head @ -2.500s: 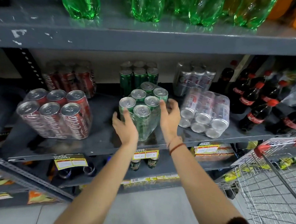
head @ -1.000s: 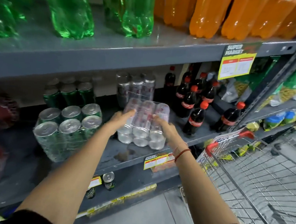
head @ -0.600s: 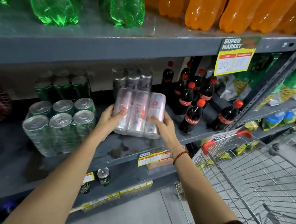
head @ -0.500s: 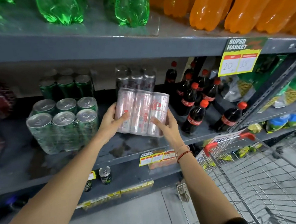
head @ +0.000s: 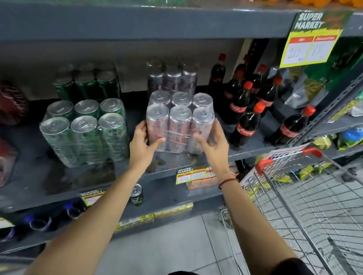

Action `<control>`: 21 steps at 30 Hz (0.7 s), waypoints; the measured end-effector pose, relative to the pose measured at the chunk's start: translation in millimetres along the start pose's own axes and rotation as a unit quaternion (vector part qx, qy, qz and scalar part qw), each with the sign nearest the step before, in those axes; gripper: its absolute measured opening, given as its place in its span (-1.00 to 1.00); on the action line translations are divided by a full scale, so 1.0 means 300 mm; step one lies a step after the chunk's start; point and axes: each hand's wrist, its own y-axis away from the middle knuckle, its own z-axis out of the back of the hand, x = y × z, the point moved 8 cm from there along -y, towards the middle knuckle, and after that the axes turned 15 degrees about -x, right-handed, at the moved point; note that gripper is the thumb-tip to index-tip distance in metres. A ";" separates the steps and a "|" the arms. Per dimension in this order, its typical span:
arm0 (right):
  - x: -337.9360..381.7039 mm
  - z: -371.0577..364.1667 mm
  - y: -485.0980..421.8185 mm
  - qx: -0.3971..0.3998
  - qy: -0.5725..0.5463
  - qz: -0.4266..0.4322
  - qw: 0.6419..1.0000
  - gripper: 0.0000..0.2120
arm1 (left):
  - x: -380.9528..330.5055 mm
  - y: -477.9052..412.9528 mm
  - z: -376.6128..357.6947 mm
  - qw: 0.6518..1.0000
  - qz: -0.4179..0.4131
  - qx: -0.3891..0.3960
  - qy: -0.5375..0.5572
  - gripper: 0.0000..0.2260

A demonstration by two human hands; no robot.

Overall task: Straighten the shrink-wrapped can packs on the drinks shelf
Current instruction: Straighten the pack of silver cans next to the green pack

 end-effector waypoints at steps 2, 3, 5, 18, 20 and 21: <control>0.030 0.036 -0.031 -0.068 -0.047 -0.024 0.996 -0.37 | -0.002 0.051 0.023 0.997 0.012 -0.073 0.004 -0.44; 0.046 0.044 -0.057 -0.088 -0.056 -0.035 0.994 -0.42 | -0.003 0.093 0.030 0.993 0.025 -0.115 0.002 -0.48; 0.082 0.018 -0.117 -0.062 -0.064 -0.061 0.994 -0.43 | -0.013 0.194 0.001 0.987 0.037 -0.154 0.010 -0.54; 0.109 -0.022 -0.127 -0.019 -0.063 -0.050 0.997 -0.44 | -0.115 0.276 -0.222 0.990 0.128 0.037 0.053 -0.36; 0.090 0.003 -0.070 -0.063 -0.080 -0.032 0.994 -0.44 | -0.082 0.204 -0.202 0.987 0.137 0.030 0.082 -0.34; 0.076 0.008 -0.040 -0.080 -0.085 -0.022 0.993 -0.46 | -0.057 0.163 -0.195 0.983 0.154 0.033 0.093 -0.28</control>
